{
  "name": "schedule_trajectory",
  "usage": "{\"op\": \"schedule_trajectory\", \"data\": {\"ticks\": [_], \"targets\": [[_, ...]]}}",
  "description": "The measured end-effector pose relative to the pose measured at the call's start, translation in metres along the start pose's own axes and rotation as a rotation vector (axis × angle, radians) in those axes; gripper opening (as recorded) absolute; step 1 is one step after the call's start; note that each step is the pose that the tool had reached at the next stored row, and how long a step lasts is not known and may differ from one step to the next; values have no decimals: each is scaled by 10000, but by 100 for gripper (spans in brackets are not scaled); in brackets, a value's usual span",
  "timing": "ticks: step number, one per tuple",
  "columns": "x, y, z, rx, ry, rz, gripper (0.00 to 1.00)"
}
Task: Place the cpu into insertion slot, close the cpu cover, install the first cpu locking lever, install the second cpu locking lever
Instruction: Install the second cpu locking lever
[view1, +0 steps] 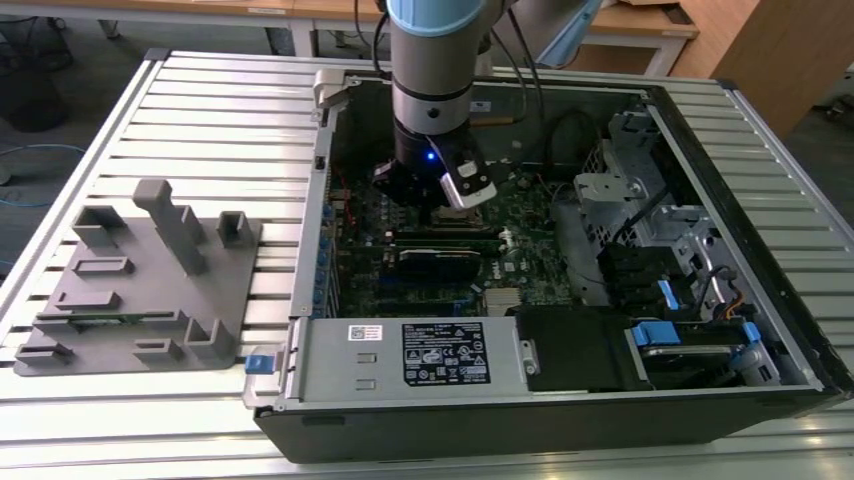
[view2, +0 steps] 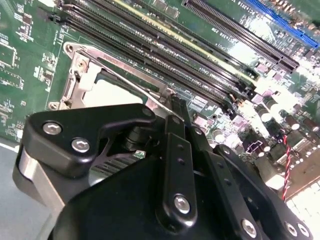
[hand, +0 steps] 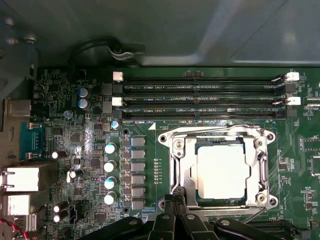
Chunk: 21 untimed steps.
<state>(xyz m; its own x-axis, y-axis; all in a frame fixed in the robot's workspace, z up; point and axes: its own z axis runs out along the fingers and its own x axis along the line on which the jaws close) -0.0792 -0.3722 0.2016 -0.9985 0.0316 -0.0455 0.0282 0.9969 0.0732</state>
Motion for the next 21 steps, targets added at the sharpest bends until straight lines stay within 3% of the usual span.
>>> {"op": "schedule_trajectory", "data": {"ticks": [3, 12, 21], "targets": [[-2, 2, -37, 0, 0, 0, 10], [-18, 29, -400, 0, 0, 0, 10], [-22, 34, -469, 1, 1, 0, 10]]}}
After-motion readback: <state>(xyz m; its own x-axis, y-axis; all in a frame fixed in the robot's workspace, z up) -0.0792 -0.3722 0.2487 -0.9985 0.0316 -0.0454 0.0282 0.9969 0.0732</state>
